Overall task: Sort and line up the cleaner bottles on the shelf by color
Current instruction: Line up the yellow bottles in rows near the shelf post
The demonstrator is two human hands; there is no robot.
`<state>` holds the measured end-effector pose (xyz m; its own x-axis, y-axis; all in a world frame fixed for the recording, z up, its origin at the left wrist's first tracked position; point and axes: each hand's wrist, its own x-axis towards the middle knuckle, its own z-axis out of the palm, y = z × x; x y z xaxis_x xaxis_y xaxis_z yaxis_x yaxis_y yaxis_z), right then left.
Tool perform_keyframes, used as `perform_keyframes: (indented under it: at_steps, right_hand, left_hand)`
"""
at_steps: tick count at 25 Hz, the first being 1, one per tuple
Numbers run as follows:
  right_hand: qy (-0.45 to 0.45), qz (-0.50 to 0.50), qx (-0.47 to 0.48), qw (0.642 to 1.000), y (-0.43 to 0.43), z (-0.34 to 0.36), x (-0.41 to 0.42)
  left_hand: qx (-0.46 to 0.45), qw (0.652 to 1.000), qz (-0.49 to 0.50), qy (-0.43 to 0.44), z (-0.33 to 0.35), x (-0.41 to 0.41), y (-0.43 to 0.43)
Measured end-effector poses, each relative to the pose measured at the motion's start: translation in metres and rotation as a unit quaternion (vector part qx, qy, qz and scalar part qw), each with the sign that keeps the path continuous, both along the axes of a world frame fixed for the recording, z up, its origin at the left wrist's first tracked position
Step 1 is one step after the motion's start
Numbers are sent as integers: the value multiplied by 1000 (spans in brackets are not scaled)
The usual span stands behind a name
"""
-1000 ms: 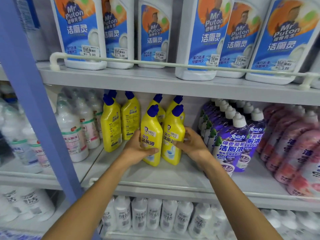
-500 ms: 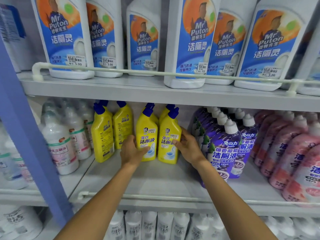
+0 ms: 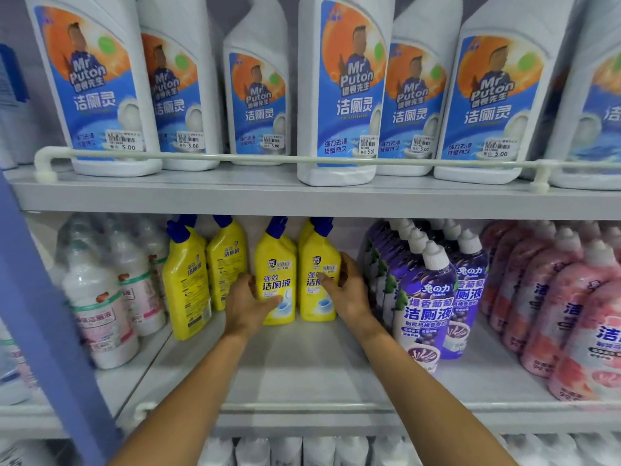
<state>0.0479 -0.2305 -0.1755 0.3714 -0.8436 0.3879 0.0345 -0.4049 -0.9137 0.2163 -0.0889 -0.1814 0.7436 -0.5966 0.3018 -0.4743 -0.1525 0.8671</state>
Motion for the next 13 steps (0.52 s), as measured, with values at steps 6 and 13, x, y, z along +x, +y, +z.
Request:
perform_keyframes:
  at_steps: [6,13]
  right_hand:
    - [0,3,25,1000,-1,4,12]
    - [-14,-25,7,1000,1,-5,20]
  left_hand:
    - [-5,994,-93,54,8,6,-1]
    - [-38,991,-105,73,3,15,-5]
